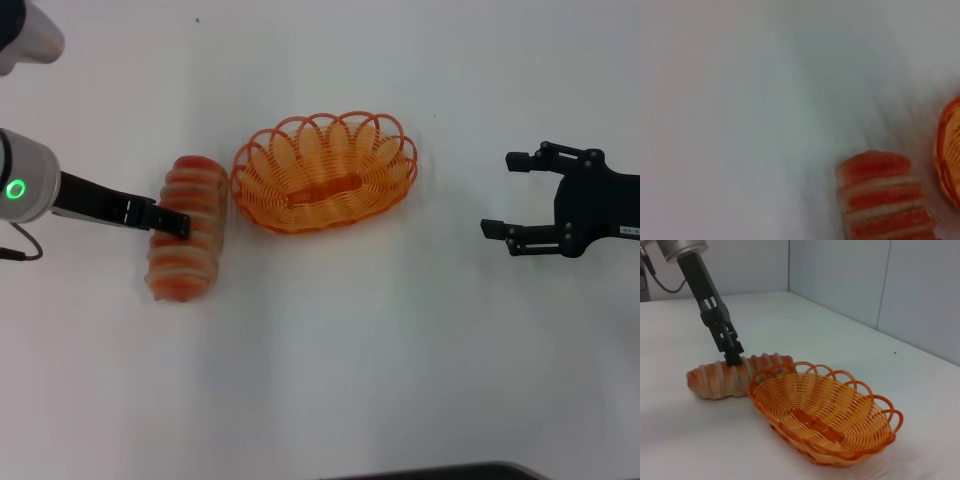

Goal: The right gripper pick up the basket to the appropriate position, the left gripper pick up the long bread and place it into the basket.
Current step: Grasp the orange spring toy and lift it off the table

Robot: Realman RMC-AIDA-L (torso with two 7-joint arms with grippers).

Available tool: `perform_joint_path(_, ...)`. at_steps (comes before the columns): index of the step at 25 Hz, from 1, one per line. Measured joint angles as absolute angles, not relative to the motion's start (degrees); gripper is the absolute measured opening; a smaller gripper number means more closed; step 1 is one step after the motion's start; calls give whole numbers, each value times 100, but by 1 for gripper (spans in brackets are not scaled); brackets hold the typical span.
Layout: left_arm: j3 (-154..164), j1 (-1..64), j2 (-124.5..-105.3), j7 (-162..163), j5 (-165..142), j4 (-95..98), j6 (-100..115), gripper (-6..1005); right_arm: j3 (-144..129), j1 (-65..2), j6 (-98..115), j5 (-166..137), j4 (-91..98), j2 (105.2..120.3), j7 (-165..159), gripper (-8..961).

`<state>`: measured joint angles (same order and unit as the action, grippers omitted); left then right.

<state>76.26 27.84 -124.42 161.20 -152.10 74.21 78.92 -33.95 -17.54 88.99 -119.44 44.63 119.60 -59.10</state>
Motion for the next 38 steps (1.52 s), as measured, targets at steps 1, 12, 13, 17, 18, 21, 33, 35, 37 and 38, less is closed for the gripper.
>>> perform_joint_path(1,7638,2792,-12442,16144,-15185,7444,7922,936,-3396,-1755,8899,-11945,4463,11960,-5911,927)
perform_joint_path(12,7382,2873,-12423,16180,-14669,7587,8340,937,-3429,-1748,8947,-11945,4465,11962,-5923,927)
perform_joint_path(13,7393,2871,-12427,16181,-14673,7563,8333,937,-3420,-1748,8963,-11945,4465,11962,-5924,927)
perform_joint_path(17,7406,2865,-12432,16183,-14708,7447,8243,937,-3426,-1740,8980,-11947,4465,11962,-5924,927)
perform_joint_path(18,7403,2865,-12430,16183,-14714,7418,8224,937,-3437,-1740,8985,-11948,4465,11962,-5924,927)
perform_joint_path(21,7396,2863,-12424,16186,-14748,7362,8187,938,-3445,-1740,9014,-11950,4465,11962,-5924,927)
perform_joint_path(33,7422,2907,-12427,16259,-14880,7169,8175,941,-3445,-1740,9052,-11955,4465,11962,-5924,927)
perform_joint_path(35,7427,2917,-12431,16258,-14875,7154,8185,941,-3445,-1740,9052,-11961,4465,11962,-5924,927)
perform_joint_path(37,7426,2925,-12433,16258,-14872,7142,8192,941,-3447,-1740,9051,-11962,4465,11962,-5924,927)
perform_joint_path(38,7427,2928,-12433,16256,-14869,7132,8194,941,-3449,-1740,9051,-11962,4465,11962,-5924,927)
